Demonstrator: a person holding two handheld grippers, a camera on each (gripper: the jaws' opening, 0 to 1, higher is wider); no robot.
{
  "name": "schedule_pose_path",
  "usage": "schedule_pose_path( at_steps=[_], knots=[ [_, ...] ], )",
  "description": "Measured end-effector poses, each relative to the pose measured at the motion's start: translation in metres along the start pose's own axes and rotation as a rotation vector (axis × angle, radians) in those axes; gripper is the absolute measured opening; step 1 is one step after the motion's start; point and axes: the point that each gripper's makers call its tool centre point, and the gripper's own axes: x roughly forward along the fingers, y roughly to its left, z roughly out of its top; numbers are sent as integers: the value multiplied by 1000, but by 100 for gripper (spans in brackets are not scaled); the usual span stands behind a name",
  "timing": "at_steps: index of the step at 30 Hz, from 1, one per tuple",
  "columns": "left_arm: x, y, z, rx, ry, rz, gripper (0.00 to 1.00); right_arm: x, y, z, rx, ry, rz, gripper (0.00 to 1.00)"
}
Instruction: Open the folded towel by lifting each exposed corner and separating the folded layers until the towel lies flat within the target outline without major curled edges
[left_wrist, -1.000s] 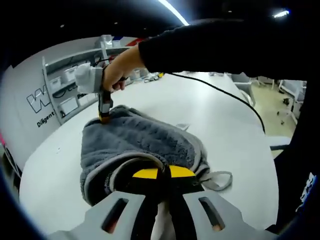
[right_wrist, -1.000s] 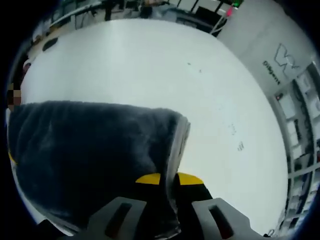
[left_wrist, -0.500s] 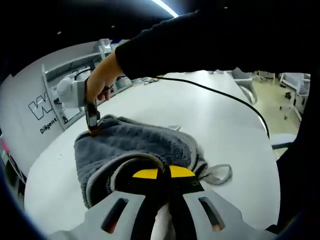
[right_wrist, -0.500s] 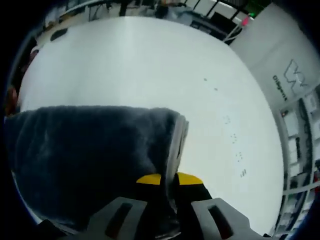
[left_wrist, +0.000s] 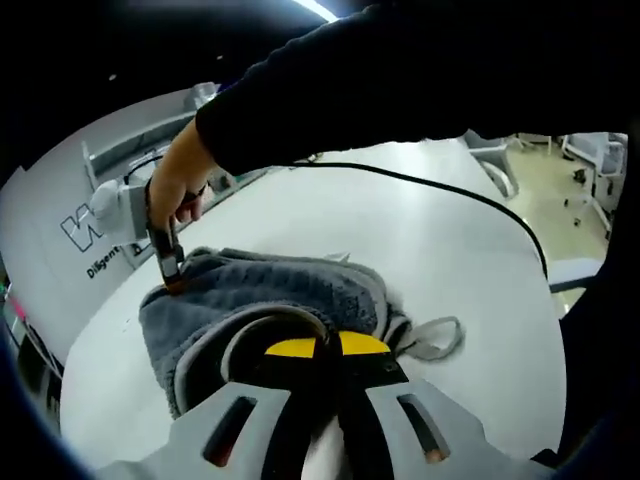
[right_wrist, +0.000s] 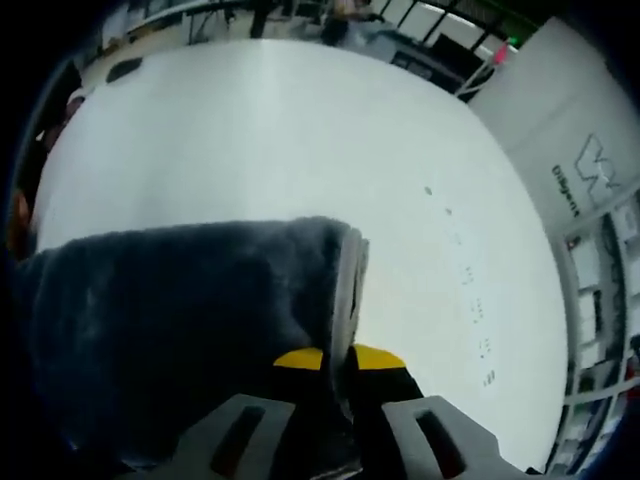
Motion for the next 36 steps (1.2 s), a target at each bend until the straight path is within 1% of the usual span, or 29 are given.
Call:
schedule_pose_path(
  at_steps=[11, 13, 15, 17, 20, 24, 28, 31, 36],
  knots=[
    [-2, 1, 0, -16, -15, 15, 5, 0, 0, 0, -8, -9, -3, 3],
    [-3, 0, 0, -8, -21, 26, 5, 0, 0, 1, -16, -9, -5, 3],
    [-4, 0, 1, 36, -20, 55, 5, 0, 0, 1, -17, -11, -5, 3],
    [-6, -1, 1, 62, -18, 71, 6, 0, -1, 1, -15, -16, -5, 3],
    [-7, 0, 0, 72, -15, 81, 6, 0, -1, 1, -12, -24, -7, 3],
    [-12, 3, -1, 57, -16, 93, 6, 0, -1, 0, -11, -38, -10, 3],
    [-12, 1, -3, 55, -27, 103, 6, 0, -1, 1, -4, -43, -9, 3],
    [-13, -1, -2, 65, -35, 118, 8, 0, -1, 1, -11, -40, -11, 3],
    [-15, -3, 1, 86, -44, 121, 12, 0, 0, 1, -23, -38, -17, 4]
  ],
)
